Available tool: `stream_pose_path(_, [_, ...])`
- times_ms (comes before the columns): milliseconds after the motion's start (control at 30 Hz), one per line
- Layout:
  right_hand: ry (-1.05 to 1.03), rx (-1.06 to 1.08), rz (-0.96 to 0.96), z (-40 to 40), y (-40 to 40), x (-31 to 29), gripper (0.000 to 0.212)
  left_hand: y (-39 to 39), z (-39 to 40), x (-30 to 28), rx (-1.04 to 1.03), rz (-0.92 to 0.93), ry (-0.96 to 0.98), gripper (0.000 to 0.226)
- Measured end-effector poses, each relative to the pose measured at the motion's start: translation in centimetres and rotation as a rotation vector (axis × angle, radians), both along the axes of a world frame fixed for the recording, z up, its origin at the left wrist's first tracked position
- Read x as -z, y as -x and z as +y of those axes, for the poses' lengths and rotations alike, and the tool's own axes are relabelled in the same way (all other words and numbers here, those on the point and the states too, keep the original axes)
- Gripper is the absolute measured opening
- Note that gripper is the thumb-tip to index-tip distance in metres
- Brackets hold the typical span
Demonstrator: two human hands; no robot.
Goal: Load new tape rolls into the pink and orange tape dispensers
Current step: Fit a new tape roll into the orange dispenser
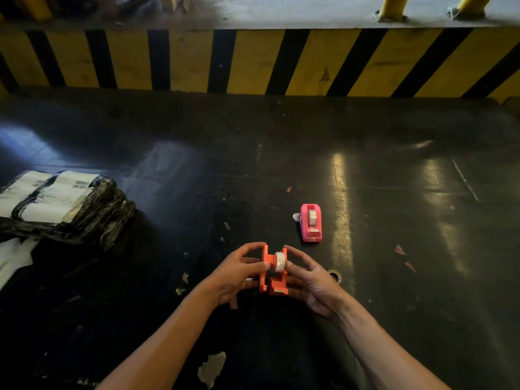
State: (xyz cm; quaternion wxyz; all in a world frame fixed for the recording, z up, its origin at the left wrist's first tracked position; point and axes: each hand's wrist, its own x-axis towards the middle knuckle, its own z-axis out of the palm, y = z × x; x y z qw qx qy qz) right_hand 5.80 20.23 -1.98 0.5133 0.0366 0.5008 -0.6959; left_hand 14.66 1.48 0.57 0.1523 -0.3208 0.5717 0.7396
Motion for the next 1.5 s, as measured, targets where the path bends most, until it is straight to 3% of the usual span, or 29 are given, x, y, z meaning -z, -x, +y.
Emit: stream_pose_path(1500, [-0.028,-0.022,0.054,-0.95,-0.28,-0.06,0.046,-0.46,0.06,0.05,-0.02,0.02,-0.023,0.046])
